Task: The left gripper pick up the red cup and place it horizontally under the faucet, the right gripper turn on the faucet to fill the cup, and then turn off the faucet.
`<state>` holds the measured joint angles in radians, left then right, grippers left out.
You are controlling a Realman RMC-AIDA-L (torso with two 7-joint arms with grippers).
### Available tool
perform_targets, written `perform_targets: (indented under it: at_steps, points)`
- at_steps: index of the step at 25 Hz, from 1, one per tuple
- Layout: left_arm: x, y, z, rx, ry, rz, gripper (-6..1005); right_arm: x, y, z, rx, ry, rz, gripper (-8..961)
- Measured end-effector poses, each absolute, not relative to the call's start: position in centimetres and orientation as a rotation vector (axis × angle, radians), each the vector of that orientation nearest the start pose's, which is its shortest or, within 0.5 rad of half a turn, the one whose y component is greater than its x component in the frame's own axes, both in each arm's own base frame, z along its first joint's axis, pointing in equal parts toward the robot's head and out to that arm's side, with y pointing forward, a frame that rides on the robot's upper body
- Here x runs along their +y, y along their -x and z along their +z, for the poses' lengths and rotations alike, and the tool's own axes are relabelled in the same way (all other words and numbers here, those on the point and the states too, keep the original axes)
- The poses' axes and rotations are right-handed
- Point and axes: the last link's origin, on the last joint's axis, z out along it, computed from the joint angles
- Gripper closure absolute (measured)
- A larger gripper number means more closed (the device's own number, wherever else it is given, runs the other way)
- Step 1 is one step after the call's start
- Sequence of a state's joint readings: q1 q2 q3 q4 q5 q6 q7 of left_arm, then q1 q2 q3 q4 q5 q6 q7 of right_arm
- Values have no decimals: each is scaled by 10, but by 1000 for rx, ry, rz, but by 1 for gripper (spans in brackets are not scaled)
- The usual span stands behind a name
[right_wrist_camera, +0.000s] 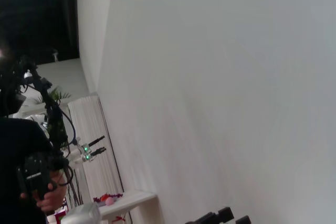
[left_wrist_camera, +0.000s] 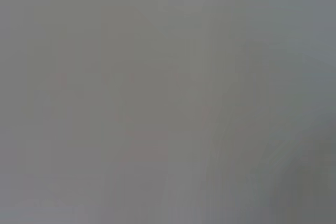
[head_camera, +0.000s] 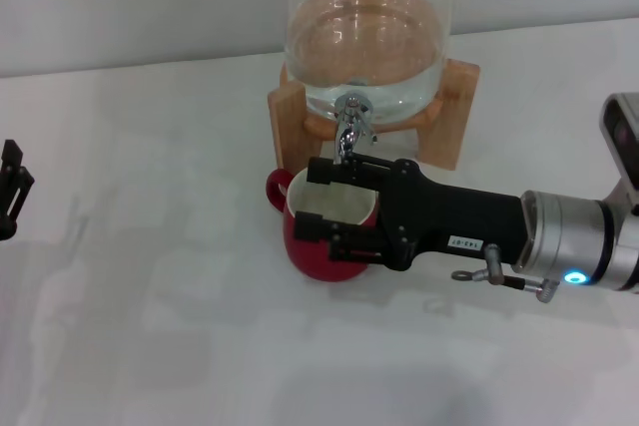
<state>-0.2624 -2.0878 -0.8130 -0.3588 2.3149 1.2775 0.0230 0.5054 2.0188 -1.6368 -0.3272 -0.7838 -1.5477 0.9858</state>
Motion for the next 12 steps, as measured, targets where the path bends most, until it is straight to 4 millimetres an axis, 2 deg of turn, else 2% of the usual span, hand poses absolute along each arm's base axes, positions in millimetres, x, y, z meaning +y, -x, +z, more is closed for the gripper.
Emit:
perform_targets:
  at_steps: [12]
  points:
    - [289, 310, -27, -434, 1562, -762, 124, 308, -217, -44, 455, 2576, 1277, 202]
